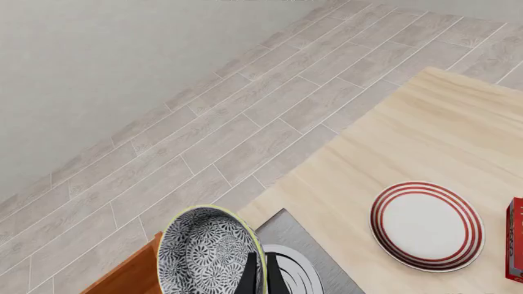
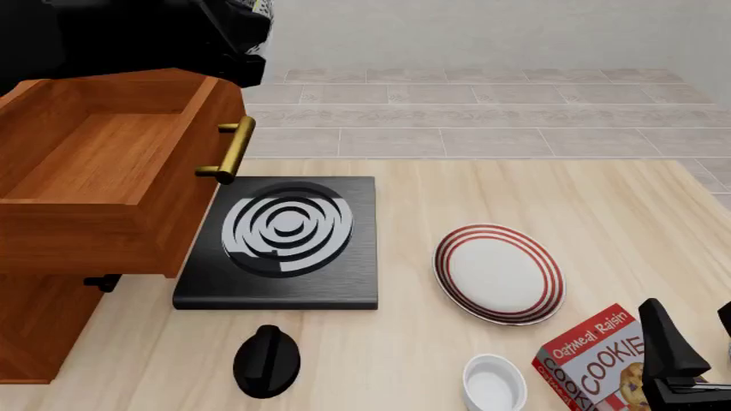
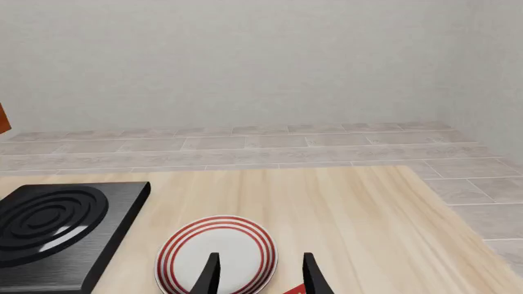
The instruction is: Pick the akita bowl in the top layer of the wooden cabinet and place it on the plate.
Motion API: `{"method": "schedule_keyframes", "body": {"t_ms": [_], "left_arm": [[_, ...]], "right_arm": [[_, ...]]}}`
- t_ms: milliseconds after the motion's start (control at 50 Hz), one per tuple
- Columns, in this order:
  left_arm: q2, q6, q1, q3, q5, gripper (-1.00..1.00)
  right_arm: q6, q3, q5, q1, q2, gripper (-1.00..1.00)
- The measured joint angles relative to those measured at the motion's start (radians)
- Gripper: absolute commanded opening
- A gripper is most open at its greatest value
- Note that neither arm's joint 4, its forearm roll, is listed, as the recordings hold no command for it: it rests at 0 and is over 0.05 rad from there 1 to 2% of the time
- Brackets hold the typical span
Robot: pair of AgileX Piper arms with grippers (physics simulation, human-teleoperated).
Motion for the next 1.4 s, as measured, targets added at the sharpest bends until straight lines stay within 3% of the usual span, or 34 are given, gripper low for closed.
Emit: {"method": "schedule_keyframes", "body": {"t_ms": [840,1400], "left_arm": [[0.092,0.05,-0.124,0.032,-0.104,-1.0],[0.174,0.162,-0.198,0.037,-0.175,-1.0]], "right_arm": [[0.002,0.001,0.007,0.002,-0.013,1.0],[0.007,-0.001,0.005,0.001,-0.012,1.0]]}}
